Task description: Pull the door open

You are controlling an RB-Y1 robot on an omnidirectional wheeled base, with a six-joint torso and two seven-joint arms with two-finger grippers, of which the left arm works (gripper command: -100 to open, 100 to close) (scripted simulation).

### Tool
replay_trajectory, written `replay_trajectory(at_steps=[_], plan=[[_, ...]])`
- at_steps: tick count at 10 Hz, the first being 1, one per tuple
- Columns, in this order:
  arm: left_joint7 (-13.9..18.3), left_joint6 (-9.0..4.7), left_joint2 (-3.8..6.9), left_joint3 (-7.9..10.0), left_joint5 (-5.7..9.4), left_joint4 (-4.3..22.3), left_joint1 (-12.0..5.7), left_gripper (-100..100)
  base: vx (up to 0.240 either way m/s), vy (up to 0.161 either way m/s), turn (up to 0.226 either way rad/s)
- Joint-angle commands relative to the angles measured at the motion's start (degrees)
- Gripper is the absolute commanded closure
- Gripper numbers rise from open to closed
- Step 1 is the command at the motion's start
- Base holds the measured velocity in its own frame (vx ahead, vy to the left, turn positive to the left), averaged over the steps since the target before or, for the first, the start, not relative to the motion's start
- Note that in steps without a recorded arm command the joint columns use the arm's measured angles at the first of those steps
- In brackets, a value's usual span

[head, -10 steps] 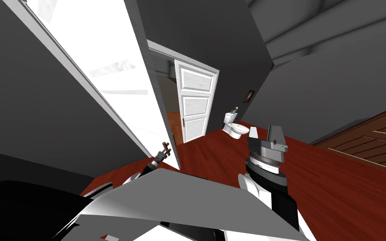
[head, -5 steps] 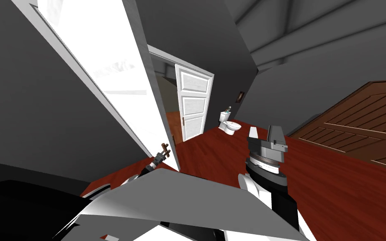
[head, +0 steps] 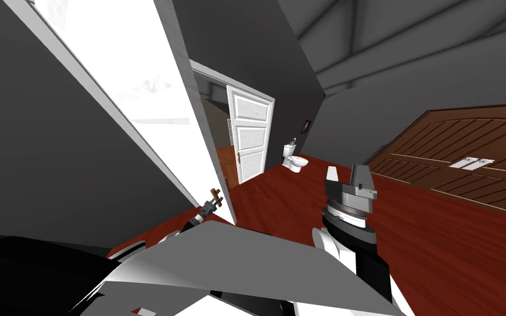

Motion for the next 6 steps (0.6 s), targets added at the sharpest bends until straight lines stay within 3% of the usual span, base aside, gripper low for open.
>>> replay_trajectory(at_steps=[1,3,6], plan=[[0.3,-0.73,0.50,-0.02,0.09,0.0,0.60,100,-0.210,0.084,-0.181],[0.6,-1.99,0.72,-0.17,0.08,0.8,0.75,100,-0.200,0.123,-0.187],[1.0,-3.44,0.97,-0.34,0.08,1.8,0.93,100,-0.201,0.056,-0.138]])
